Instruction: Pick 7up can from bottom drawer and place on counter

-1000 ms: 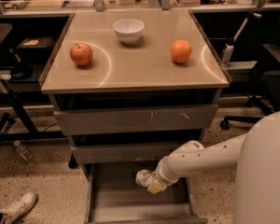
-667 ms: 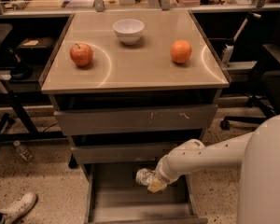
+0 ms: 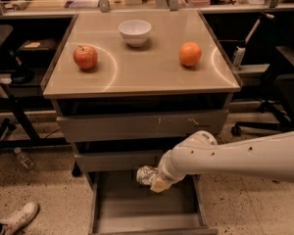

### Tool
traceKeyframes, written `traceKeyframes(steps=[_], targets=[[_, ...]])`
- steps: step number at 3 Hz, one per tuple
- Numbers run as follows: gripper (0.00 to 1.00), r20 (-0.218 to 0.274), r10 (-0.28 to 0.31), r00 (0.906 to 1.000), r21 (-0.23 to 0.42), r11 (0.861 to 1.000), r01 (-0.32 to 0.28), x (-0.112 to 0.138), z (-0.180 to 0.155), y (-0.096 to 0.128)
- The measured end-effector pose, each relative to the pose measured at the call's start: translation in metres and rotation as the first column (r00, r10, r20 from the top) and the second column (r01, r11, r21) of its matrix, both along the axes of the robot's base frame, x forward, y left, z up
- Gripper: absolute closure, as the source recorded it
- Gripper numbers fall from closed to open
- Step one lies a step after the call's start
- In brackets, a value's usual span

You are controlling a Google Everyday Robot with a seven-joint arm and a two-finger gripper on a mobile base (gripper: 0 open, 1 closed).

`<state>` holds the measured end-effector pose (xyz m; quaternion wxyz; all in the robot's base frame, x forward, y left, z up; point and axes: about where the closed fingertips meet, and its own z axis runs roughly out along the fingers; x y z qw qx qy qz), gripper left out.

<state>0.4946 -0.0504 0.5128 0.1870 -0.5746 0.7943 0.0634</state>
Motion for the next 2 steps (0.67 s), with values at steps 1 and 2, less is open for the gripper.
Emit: traceKeyframes(steps=[1, 2], targets=[[1.0, 0.058, 0.034, 0.9977, 0.02, 0.999, -0.035, 0.007, 0.048, 0.011], [1.0, 0.116, 0.091, 0.989, 0.018, 0.995, -0.094, 0.017, 0.09, 0.027]])
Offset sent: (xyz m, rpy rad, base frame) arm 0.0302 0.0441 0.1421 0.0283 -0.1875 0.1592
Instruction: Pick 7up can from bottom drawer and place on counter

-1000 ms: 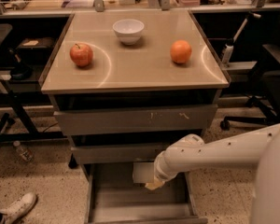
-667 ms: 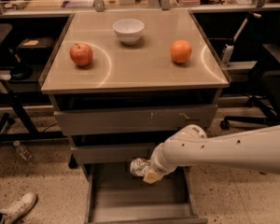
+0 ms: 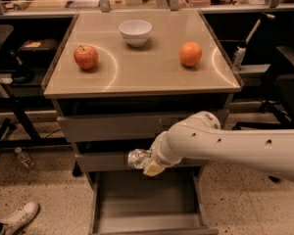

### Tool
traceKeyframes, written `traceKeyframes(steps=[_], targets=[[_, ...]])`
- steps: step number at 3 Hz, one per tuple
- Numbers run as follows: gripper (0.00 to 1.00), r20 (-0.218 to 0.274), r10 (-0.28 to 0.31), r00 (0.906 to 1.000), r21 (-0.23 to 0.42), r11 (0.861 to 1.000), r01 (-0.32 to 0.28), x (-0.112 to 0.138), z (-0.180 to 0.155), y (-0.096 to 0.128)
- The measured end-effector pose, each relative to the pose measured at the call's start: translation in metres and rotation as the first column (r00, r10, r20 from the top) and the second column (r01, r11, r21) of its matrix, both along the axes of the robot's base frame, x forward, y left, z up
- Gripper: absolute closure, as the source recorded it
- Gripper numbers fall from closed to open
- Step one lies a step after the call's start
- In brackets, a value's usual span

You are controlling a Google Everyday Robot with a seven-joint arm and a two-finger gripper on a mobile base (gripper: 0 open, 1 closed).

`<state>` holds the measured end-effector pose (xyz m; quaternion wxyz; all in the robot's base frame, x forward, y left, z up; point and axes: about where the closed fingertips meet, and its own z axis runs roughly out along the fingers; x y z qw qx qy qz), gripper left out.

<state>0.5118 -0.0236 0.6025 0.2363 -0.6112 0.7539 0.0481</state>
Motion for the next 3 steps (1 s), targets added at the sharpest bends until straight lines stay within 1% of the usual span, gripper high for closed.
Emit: traceKeyframes(steps=[1, 2, 3], targets=[[1.0, 0.003, 0.005, 1.0, -0.002, 1.0, -0.005, 0.0, 0.001, 0.0], [1.0, 0.05, 0.017, 0.9986, -0.017, 1.0, -0.016, 0.005, 0.022, 0.006], [1.0, 0.135, 0.039, 0.9901, -0.054, 0.998, -0.032, 0.014, 0.068, 0.014]])
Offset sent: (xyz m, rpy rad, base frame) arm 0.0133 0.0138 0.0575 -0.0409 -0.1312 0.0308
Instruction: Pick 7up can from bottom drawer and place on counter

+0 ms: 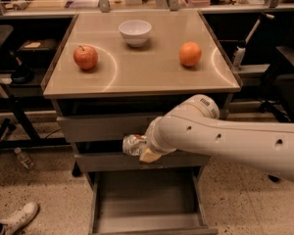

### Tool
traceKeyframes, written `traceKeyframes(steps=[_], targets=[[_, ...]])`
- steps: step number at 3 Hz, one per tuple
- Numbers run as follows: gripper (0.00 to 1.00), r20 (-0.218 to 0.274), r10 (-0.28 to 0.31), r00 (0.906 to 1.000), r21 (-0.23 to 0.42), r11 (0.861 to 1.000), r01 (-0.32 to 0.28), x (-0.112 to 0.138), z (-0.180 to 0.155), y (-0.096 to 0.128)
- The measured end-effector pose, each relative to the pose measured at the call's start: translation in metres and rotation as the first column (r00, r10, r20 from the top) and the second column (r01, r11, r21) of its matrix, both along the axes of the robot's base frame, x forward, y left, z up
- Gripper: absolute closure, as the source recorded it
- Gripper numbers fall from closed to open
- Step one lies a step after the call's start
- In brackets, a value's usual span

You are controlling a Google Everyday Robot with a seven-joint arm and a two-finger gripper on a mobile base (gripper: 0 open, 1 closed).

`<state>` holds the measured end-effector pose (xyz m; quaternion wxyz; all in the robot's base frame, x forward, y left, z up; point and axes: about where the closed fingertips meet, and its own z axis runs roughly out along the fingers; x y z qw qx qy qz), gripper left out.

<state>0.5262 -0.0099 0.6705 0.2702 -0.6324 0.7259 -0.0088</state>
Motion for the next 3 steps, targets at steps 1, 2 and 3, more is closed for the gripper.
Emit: traceKeyframes(steps=[1, 2, 3], targets=[[1.0, 0.07, 0.005, 0.9976, -0.032, 0.999, -0.002, 0.013, 0.046, 0.004], [1.0, 0.127, 0.009, 0.9918, -0.071, 0.997, 0.0, 0.029, 0.088, 0.008], [1.0, 0.168, 0.011, 0.9857, -0.11, 0.994, 0.008, 0.039, 0.125, 0.008]])
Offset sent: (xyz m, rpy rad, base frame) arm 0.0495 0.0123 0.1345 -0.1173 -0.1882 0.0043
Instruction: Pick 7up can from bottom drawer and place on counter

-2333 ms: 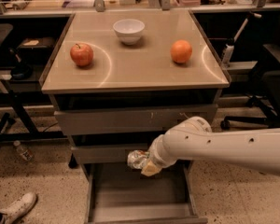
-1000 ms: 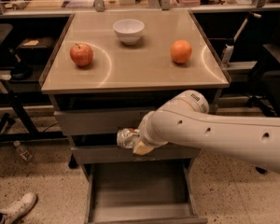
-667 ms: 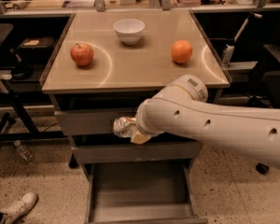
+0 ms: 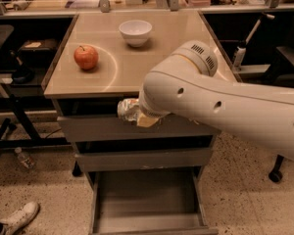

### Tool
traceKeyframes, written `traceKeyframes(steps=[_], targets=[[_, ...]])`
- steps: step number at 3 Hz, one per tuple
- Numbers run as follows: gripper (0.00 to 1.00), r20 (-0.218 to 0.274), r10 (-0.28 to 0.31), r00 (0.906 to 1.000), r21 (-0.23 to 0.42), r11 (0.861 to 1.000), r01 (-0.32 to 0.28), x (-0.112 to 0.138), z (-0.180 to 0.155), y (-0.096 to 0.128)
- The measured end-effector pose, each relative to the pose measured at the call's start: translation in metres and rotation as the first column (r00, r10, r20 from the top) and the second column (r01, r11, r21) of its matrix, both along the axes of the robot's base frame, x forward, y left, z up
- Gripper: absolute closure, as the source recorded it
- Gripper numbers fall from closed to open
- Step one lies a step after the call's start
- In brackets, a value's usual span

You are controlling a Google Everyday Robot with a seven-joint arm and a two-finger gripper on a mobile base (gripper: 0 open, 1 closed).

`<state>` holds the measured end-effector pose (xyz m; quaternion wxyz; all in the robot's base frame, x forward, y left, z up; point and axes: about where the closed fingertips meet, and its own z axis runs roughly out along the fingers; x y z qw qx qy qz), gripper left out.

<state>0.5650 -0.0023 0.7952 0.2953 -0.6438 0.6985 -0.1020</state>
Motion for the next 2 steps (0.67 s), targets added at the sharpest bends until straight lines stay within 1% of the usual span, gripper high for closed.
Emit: traceKeyframes(steps=[1, 2], targets=[[1.0, 0.04, -0.002, 0.9992, -0.035, 0.999, 0.004, 0.003, 0.037, 0.001], [1.0, 0.067, 0.002, 0.9978, -0.056, 0.998, 0.002, 0.006, 0.067, 0.002]])
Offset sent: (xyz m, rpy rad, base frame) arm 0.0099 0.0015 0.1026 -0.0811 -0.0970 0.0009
